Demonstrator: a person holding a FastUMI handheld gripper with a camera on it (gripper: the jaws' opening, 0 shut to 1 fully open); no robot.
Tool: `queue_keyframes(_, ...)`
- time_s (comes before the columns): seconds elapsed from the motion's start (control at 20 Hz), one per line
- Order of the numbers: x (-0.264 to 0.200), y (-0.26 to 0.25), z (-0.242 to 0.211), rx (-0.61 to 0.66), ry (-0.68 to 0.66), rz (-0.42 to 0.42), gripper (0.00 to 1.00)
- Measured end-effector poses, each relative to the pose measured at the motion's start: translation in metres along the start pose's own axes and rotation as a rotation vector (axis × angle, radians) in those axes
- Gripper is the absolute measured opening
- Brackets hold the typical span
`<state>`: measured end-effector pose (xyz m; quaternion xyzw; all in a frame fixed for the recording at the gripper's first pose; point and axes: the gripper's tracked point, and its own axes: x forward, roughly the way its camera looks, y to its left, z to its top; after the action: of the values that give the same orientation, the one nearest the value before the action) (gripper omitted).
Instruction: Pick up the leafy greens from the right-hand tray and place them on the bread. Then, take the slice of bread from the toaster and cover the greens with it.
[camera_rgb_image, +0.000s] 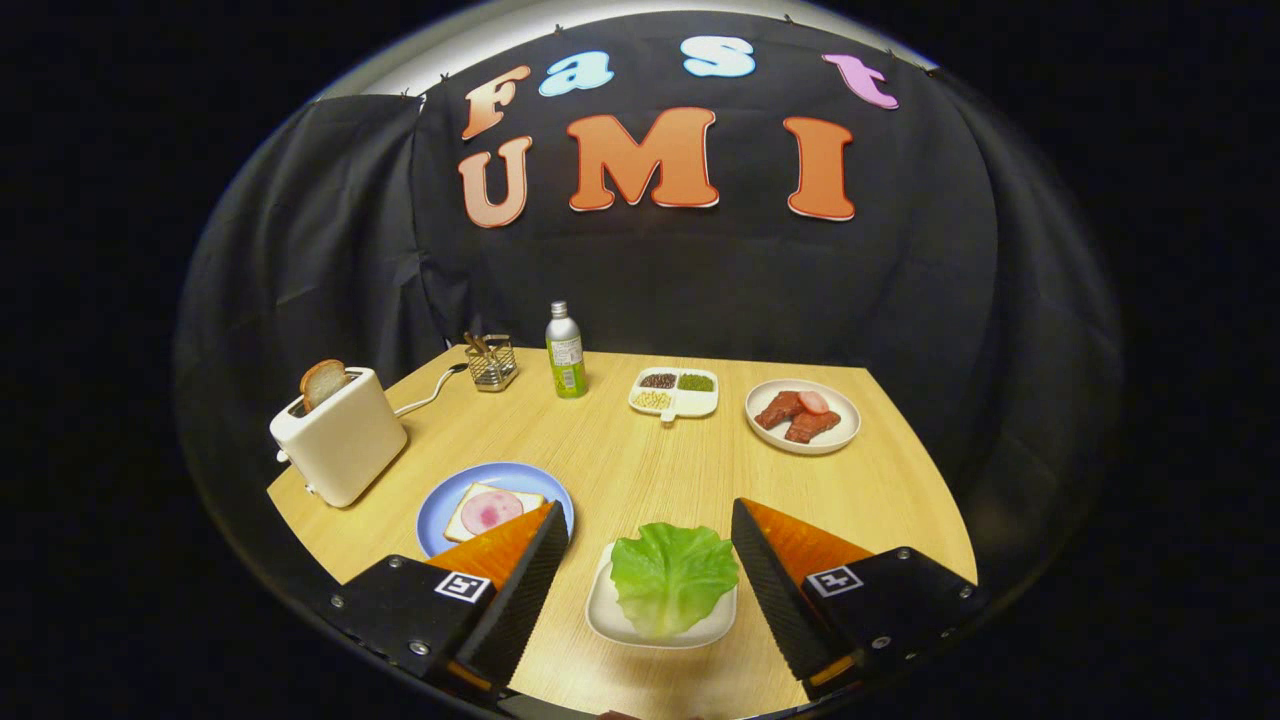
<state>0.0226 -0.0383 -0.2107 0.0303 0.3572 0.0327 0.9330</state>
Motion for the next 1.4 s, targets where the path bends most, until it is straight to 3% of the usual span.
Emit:
queue_keyframes(0.35, 0.031, -0.001, -0.039, 0.032, 0.228, 0.036, 0.99)
queue_keyframes(0.55, 0.046, -0.01, -0.063, -0.002, 0.327, 0.009, 0.99)
queue_keyframes(1.05, 0.079, -0.017, -0.115, 0.03, 0.52, -0.011, 0.98)
queue_keyframes(1.4, 0.102, -0.024, -0.141, 0.043, 0.582, -0.049, 0.97)
